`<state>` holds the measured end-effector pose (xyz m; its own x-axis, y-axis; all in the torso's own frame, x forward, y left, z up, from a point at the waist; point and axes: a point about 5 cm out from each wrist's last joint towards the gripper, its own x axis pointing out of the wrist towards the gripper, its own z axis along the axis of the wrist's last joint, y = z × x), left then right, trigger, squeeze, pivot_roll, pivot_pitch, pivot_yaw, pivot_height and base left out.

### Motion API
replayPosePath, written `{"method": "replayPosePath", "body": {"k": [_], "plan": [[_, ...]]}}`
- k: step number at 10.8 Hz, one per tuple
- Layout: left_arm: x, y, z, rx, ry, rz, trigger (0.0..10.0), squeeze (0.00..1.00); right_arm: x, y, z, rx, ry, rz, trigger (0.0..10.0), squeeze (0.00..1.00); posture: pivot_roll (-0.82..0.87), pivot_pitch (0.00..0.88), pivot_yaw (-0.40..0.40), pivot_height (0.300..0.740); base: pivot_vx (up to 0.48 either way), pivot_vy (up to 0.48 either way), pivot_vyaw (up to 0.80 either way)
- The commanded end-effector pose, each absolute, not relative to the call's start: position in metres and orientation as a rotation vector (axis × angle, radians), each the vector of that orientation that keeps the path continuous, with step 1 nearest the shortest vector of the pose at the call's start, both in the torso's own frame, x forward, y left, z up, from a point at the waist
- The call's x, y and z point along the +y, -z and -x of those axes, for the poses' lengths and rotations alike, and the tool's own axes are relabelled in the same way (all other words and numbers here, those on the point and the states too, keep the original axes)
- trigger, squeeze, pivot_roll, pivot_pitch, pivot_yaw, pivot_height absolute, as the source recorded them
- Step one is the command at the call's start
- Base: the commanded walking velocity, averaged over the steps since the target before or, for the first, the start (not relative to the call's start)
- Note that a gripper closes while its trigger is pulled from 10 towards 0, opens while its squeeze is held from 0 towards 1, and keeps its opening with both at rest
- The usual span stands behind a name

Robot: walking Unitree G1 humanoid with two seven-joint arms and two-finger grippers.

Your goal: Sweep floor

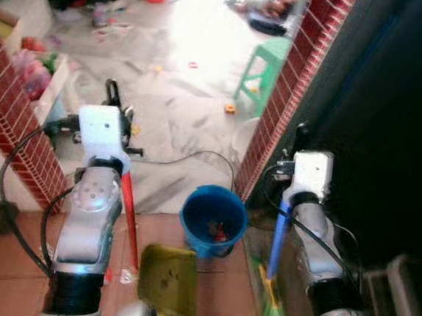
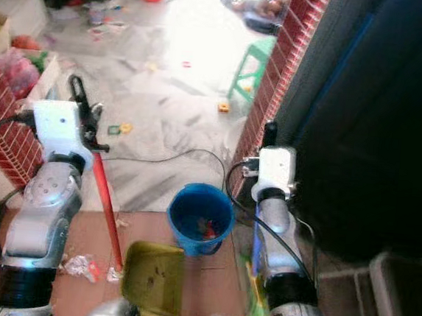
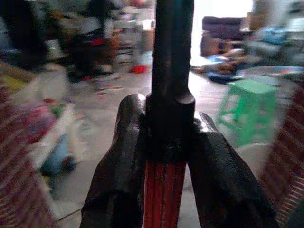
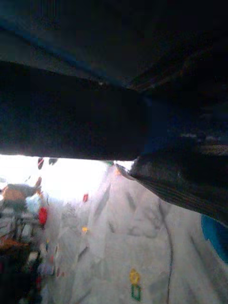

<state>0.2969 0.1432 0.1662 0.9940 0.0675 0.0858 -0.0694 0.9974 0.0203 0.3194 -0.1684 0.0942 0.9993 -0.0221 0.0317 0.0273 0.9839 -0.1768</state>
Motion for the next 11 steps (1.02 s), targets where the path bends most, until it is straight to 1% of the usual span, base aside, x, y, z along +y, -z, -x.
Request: {"method": "replayPosePath", "body": {"k": [1,4,8,11], "plan": [[0.1425,-0.1846,-0.2969,-0.162,-0.063,-0.025,10.0,0.00,-0.1691,-0.1012,-0.3220,-0.055,0.027,0.188,10.0,0.00,-0.01,0.000,-0.059,0.740,0.000,0.480,0.00],[0.1412,-0.1859,-0.2969,-0.166,-0.062,-0.016,10.0,0.00,-0.1683,-0.1009,-0.3223,-0.055,0.026,0.187,10.0,0.00,-0.01,0.000,-0.057,0.740,0.000,0.434,0.00],[0.1360,-0.1891,-0.2960,-0.175,-0.047,-0.009,10.0,0.00,-0.1682,-0.0999,-0.3218,-0.052,0.024,0.188,10.0,0.00,0.00,0.000,-0.060,0.740,0.000,0.000,0.00],[0.1352,-0.1903,-0.2969,-0.173,-0.046,-0.010,10.0,0.00,-0.1680,-0.0998,-0.3221,-0.052,0.022,0.189,10.0,0.00,0.00,0.000,-0.060,0.740,-0.336,0.000,0.00]]}}
